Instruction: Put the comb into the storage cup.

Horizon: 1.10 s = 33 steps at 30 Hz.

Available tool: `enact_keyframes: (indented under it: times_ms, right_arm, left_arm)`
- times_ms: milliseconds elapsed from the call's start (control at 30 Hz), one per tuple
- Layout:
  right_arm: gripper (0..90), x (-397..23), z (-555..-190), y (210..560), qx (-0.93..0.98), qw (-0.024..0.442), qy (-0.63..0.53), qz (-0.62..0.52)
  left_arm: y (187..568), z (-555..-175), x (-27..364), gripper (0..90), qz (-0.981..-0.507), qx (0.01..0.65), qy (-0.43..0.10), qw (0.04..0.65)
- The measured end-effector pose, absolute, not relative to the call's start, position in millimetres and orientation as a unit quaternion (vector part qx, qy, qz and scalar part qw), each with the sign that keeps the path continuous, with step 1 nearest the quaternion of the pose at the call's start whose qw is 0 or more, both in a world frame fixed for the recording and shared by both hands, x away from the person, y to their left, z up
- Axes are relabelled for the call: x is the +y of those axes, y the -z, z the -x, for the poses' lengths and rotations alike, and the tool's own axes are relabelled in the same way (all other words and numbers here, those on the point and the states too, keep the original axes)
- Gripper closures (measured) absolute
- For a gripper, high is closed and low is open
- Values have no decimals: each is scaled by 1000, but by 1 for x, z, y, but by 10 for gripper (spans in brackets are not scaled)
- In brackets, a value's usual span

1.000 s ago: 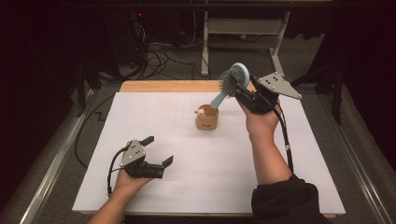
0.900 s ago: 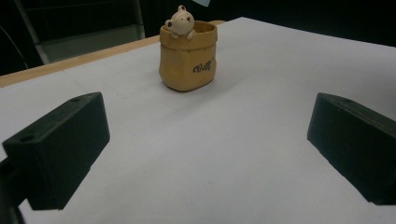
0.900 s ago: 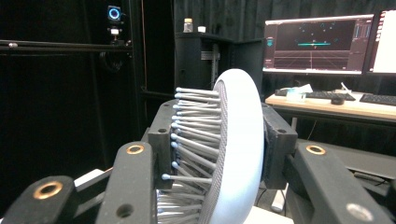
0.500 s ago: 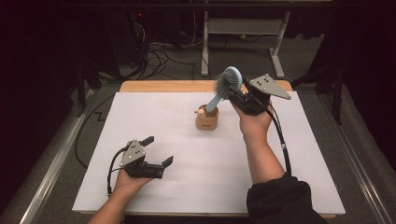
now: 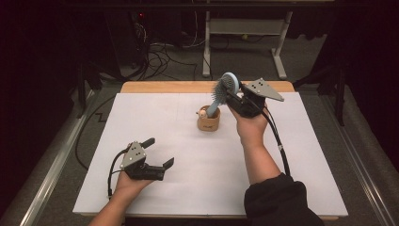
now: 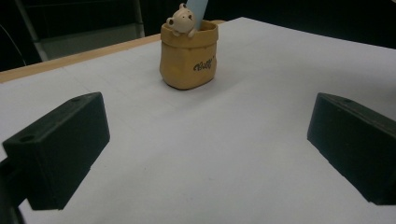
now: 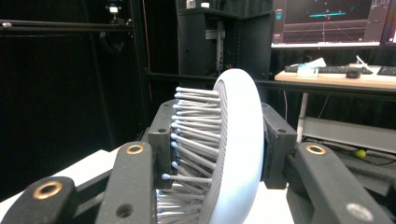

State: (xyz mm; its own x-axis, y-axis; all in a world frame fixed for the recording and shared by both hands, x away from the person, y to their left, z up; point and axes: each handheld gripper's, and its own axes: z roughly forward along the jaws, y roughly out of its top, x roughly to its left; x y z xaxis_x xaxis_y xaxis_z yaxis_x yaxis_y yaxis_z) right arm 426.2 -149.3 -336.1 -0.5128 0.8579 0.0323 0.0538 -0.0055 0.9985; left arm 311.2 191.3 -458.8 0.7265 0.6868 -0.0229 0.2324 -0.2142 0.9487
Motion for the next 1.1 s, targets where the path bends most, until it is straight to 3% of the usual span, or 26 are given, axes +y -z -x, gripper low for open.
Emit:
enact_keyframes:
  times_ms: [1100]
  right_arm:
    - [579,-131,-440,363,636,310,-594,-383]
  left_arm:
    - [460,-311,191,0,-750,308,-205,548]
